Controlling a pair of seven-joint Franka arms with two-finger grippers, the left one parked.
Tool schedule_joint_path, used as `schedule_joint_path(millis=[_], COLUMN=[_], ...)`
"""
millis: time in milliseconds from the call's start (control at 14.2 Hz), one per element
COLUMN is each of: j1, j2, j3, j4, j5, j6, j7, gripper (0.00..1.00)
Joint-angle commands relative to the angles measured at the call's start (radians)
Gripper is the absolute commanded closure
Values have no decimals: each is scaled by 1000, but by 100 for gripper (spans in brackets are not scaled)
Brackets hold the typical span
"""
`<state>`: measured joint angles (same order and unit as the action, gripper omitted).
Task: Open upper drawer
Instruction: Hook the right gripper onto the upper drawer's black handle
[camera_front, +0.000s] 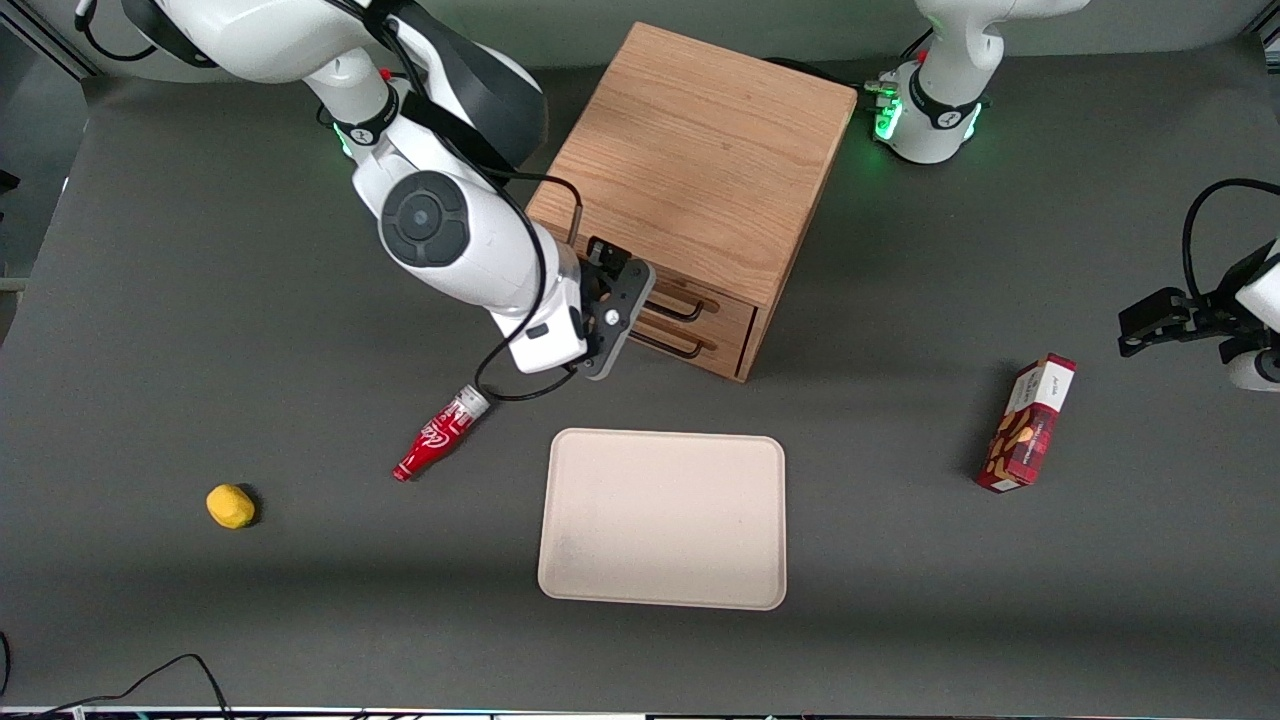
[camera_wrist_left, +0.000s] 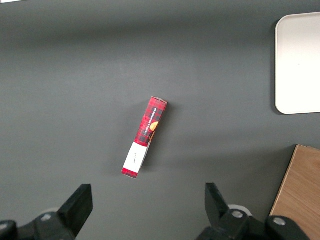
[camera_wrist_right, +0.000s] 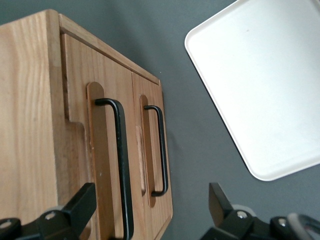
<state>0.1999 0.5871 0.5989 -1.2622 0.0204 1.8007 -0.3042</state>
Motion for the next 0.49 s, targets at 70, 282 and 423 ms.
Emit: schedule_joint_path(millis=[70, 282, 423], j1=[1, 1, 0], j2=[19, 25, 23], j3=[9, 10, 18], j4=[-37, -84, -108], j5=[-11, -10, -10], j6=[42, 88, 91], j7=[1, -3, -15], gripper=[0, 0, 0])
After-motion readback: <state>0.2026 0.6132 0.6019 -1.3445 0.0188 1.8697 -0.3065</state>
